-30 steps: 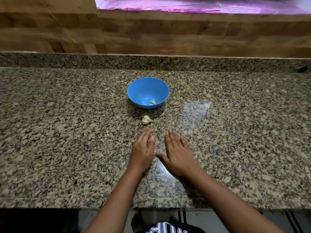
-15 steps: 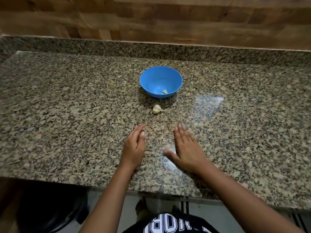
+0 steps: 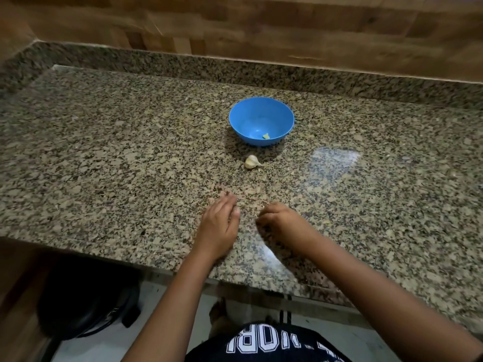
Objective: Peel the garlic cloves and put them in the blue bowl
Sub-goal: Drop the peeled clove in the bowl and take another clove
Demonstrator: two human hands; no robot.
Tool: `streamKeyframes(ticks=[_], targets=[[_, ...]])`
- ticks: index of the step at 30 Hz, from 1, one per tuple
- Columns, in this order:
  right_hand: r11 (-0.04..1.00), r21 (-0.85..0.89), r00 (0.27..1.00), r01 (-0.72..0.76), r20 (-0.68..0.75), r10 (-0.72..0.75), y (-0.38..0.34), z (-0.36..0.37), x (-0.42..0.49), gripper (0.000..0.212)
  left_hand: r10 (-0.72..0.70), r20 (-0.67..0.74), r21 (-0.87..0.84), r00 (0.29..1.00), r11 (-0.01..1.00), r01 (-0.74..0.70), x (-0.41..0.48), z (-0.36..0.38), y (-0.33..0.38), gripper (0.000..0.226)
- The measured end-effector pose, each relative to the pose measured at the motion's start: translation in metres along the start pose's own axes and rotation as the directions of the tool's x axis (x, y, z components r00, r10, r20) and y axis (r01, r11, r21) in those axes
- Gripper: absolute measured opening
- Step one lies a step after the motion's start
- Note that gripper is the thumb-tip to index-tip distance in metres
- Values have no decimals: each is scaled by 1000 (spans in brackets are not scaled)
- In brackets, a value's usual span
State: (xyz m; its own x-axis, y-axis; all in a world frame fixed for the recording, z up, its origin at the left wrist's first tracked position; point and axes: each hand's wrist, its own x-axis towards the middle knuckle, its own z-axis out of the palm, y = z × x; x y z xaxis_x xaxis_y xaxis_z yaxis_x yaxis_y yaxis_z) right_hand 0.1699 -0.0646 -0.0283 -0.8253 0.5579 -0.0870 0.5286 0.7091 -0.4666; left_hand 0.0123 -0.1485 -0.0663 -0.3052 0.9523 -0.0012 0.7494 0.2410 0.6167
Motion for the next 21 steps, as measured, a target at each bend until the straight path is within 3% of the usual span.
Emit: streamKeyframes(ticks=[5, 8, 11, 15, 18, 21], targets=[[997, 41, 995, -64, -76, 67, 12, -3, -1, 20, 11, 232, 350, 973, 932, -94, -14, 8, 9, 76], [952, 235, 959, -194, -157, 234, 15, -5, 2, 10, -2, 300, 482, 954, 863, -150, -11, 15, 17, 95], [844, 465, 897, -268, -198, 394, 21, -8, 0, 18, 51, 289, 468, 956, 864, -188, 5, 26, 28, 93], [587, 760, 775, -279, -183, 605, 29, -13, -8, 28, 200, 211, 326, 957, 908, -261, 19, 35, 36, 68], [463, 854, 729, -238, -159, 666, 29, -17, -11, 28, 305, 34, 98, 952, 947, -307, 12, 37, 45, 37], [409, 884, 702, -228, -142, 698, 24, -20, -14, 28, 319, -43, 64, 947, 947, -316, 2, 43, 48, 24]])
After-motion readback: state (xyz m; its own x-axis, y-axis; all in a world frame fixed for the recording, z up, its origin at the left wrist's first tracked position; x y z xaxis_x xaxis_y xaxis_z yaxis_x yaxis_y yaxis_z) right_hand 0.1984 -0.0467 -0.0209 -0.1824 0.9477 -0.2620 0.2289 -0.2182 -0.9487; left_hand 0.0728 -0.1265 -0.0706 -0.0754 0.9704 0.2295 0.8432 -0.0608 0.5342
